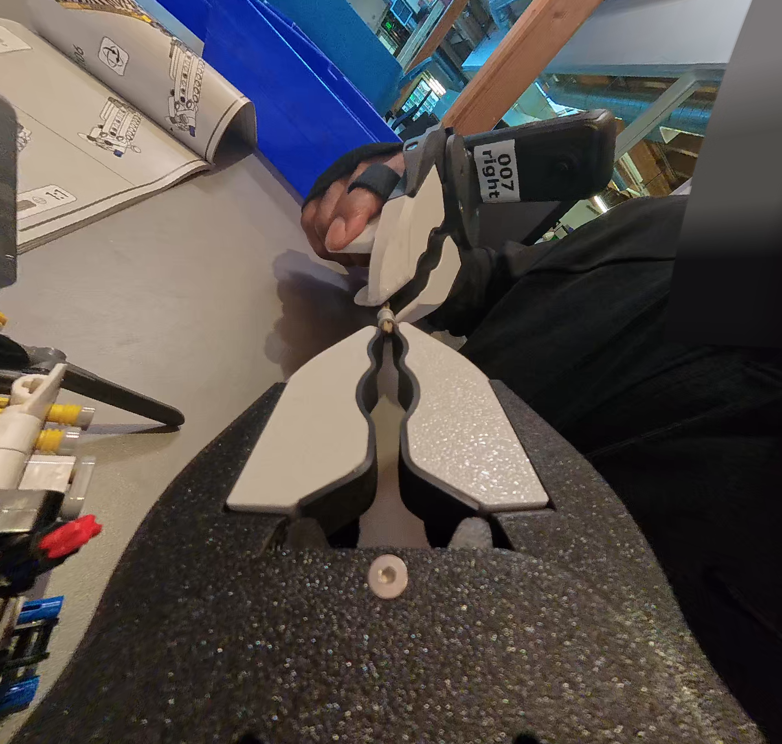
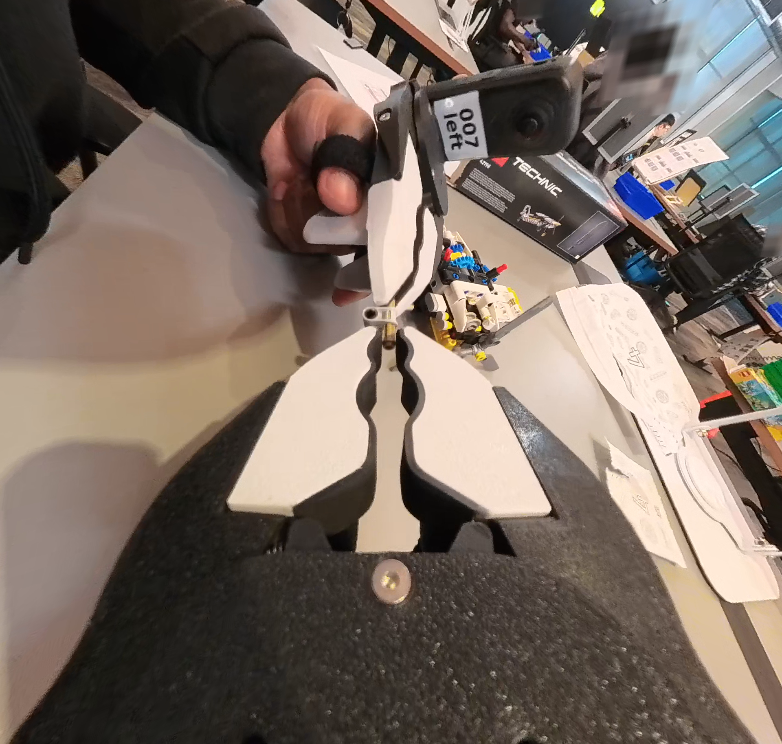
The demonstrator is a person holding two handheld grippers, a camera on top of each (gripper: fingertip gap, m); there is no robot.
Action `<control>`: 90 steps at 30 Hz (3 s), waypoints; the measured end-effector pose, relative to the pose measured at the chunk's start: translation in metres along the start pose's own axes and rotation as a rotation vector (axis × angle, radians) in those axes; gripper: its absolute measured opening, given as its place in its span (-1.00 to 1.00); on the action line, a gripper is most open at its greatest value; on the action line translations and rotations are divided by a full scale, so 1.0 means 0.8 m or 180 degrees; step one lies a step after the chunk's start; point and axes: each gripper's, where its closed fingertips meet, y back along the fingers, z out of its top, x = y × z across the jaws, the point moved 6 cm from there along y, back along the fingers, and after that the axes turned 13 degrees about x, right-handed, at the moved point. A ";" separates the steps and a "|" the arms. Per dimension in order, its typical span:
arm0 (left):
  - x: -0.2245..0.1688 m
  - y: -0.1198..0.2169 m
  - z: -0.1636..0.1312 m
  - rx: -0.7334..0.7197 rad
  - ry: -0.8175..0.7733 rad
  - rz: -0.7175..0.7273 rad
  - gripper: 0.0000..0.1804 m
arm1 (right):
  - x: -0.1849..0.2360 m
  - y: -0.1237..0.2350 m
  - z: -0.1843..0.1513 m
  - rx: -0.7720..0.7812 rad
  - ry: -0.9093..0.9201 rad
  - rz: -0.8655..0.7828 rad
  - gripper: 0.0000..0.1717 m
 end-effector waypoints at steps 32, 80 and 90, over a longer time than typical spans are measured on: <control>-0.011 -0.008 0.007 -0.0240 -0.0483 0.0338 -0.87 | 0.005 0.001 0.011 0.0090 0.0441 -0.0757 -0.96; -0.025 0.038 -0.010 -0.0529 -0.0624 0.0172 -0.99 | 0.057 0.056 -0.005 -0.0225 -0.0435 -0.0923 -0.97; -0.039 -0.030 -0.009 -0.0147 -0.1503 0.1499 -0.68 | 0.042 0.027 -0.001 -0.0003 -0.1110 -0.0949 -0.96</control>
